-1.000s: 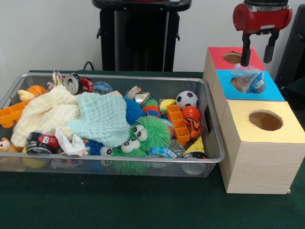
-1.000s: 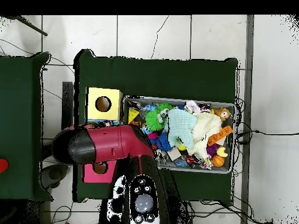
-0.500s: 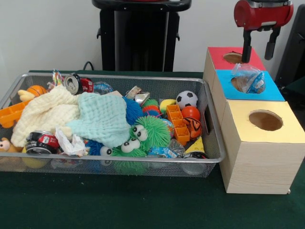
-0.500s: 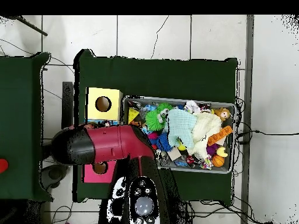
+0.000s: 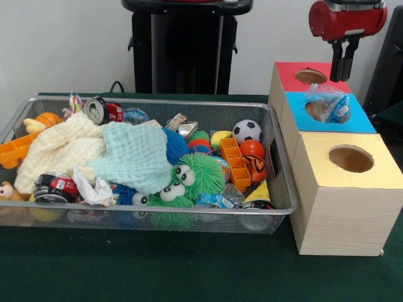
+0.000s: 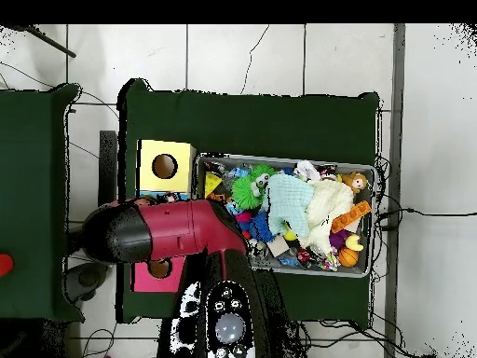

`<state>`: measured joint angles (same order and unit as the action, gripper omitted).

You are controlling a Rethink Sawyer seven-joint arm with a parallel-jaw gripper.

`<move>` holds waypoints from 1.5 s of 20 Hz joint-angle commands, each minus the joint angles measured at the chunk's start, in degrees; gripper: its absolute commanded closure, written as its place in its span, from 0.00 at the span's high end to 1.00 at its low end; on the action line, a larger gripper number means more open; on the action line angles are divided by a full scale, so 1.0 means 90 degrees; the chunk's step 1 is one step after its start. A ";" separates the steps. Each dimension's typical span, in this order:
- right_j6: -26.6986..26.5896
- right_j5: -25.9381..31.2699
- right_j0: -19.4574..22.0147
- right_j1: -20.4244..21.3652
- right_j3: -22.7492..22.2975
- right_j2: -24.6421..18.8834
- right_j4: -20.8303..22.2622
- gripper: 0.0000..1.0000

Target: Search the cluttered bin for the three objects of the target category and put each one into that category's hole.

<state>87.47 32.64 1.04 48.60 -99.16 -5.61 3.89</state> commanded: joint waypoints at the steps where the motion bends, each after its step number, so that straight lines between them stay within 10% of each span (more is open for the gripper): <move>1: 0.0509 0.0579 0.0190 -0.0148 -0.0256 -0.0384 -0.0100 0.00; 30: 0.0811 -0.0307 -0.0040 -0.0774 -0.0259 -0.0174 0.0192 0.00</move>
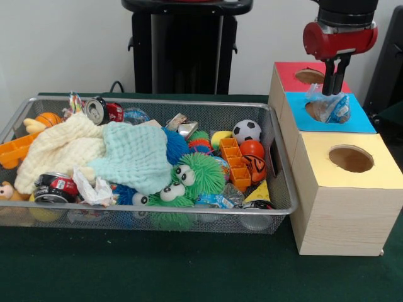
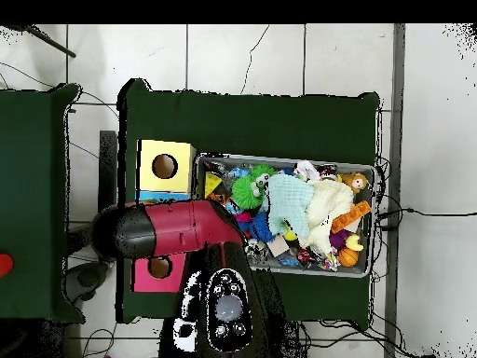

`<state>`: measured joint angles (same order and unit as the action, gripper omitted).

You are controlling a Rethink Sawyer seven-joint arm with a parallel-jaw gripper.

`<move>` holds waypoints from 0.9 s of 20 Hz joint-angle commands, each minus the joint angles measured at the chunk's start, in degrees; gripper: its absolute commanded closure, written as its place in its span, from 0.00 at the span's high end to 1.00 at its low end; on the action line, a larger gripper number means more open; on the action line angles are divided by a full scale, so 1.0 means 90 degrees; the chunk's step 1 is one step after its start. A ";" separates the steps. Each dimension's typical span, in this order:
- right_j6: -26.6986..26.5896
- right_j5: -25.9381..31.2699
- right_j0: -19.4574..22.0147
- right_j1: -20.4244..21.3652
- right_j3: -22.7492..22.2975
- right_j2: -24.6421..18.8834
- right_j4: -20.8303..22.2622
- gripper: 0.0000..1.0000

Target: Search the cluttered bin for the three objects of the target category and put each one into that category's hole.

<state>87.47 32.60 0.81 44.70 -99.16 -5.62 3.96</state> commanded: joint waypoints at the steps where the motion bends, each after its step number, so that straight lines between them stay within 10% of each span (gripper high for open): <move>1: 0.0830 -0.0327 -0.0031 -0.0366 -0.0245 -0.0157 0.0191 0.00; 18: 0.0720 -0.0017 -0.0018 -0.0107 -0.0296 -0.0183 0.0051 0.00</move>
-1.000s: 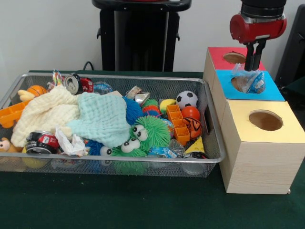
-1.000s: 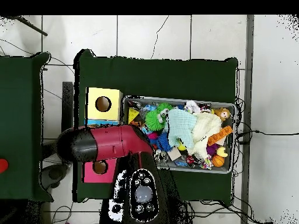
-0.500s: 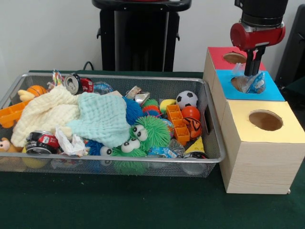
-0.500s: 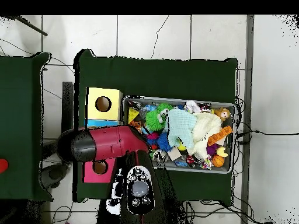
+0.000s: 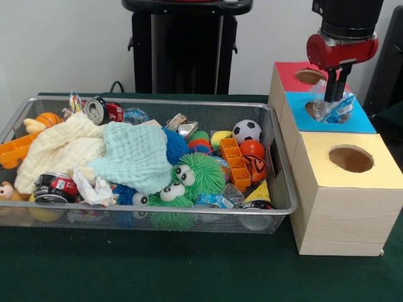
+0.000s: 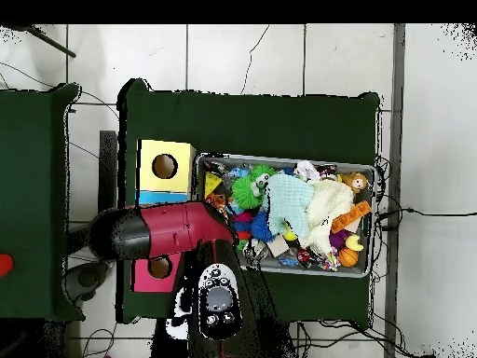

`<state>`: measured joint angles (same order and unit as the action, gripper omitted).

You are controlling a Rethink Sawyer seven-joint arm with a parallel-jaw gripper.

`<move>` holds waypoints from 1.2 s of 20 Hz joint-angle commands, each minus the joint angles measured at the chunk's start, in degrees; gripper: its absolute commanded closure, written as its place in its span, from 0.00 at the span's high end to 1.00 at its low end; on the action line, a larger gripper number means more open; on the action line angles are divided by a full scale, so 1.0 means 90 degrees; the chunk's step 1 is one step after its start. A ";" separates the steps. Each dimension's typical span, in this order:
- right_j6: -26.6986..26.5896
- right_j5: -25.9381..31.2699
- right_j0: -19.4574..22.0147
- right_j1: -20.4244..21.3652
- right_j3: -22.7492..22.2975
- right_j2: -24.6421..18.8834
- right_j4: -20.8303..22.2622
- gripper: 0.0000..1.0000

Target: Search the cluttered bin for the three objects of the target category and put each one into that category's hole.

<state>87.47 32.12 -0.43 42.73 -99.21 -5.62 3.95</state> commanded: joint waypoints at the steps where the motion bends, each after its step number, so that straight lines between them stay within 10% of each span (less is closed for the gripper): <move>1: 0.0696 0.0110 0.0140 0.0182 -0.0306 -0.0204 0.0021 0.00; 24: 0.0769 0.0160 0.0088 0.0158 -0.0247 -0.0189 0.0037 0.00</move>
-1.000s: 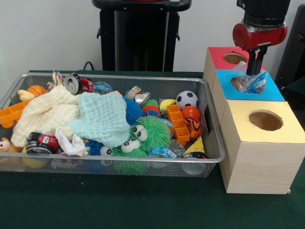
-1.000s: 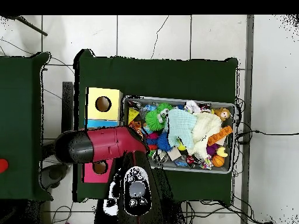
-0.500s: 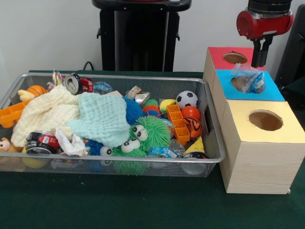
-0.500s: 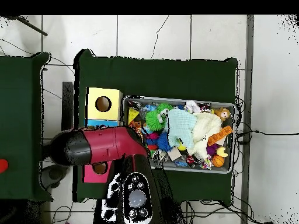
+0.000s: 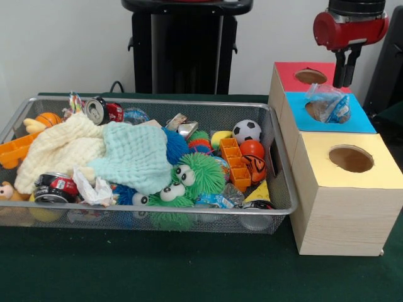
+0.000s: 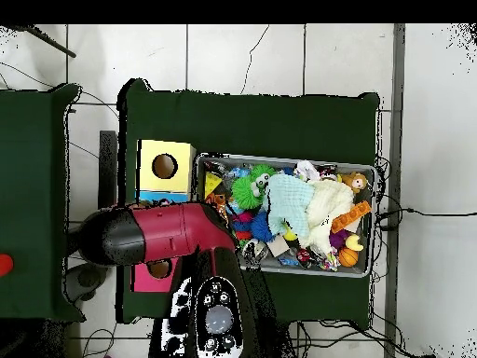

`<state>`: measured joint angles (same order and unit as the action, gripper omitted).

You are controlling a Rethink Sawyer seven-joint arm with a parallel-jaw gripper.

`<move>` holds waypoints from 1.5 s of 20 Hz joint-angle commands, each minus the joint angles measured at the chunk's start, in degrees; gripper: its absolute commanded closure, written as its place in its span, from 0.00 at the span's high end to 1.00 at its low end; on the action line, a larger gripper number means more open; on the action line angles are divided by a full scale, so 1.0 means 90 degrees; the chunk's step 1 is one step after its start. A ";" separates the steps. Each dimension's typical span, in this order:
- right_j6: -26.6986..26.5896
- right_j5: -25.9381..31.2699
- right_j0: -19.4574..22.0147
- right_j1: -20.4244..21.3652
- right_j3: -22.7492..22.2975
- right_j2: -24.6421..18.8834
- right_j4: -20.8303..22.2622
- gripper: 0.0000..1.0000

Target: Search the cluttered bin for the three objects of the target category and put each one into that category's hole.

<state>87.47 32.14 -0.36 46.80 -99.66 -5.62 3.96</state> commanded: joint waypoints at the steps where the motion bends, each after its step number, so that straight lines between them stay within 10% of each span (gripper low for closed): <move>1: 0.0786 0.0109 0.0065 -0.0315 -0.0204 -0.0174 0.0055 0.00; 30: 0.1013 -0.0602 -0.0113 -0.0673 -0.0362 -0.0075 0.0105 0.00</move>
<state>87.47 30.44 -2.40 43.79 -99.70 -5.62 3.95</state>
